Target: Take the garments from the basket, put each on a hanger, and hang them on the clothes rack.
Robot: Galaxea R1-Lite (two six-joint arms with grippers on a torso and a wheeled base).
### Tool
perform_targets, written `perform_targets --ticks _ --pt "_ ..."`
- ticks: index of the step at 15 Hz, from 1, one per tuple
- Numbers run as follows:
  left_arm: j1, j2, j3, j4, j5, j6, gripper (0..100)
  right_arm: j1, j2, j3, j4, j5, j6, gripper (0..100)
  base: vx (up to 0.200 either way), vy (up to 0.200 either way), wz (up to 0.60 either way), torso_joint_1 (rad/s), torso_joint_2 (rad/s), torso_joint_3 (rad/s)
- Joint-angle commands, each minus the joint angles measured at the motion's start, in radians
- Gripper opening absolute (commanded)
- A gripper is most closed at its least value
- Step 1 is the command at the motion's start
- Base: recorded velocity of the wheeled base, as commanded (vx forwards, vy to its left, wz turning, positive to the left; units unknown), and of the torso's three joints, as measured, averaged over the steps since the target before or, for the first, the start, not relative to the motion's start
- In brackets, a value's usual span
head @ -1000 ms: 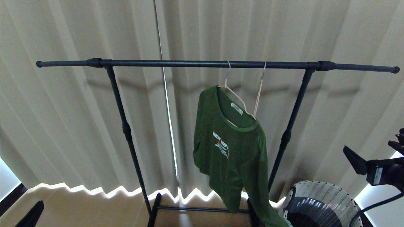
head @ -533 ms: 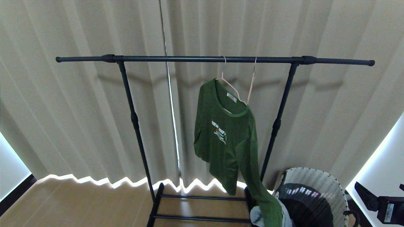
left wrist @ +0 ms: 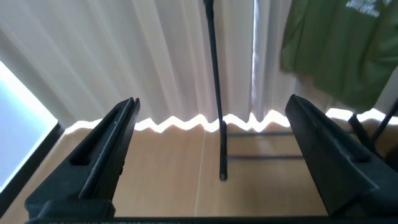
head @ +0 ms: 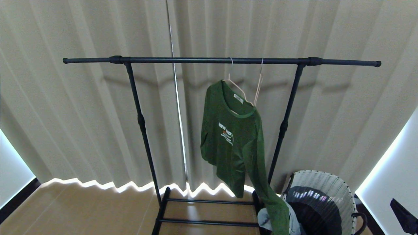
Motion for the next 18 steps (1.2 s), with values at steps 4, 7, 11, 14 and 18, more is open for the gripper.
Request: perform_targets --ticks 4,7,11,14,18 --pt "-0.021 -0.117 0.000 -0.001 -0.004 0.004 100 0.044 -0.354 0.000 0.075 0.071 -0.015 100 0.000 0.000 0.00 0.000 0.00 0.000" --pt "-0.023 -0.130 0.000 -0.002 -0.007 -0.004 100 0.075 -0.610 0.000 0.242 0.194 -0.022 100 0.000 0.000 0.00 0.000 0.00 0.000" --pt "-0.020 -0.130 0.000 0.001 -0.004 -0.025 100 -0.003 -0.857 0.000 0.523 0.240 -0.111 100 0.000 0.000 0.00 0.000 0.00 0.000" --pt "-0.021 -0.130 0.000 0.036 -0.012 -0.096 100 0.008 -0.897 0.000 0.520 0.258 -0.075 100 0.000 0.000 0.00 0.000 0.00 0.000" --pt "-0.021 -0.133 0.000 0.038 -0.153 -0.131 100 0.008 -0.897 0.000 0.518 0.427 -0.078 100 0.000 0.000 0.00 0.000 0.00 0.000"
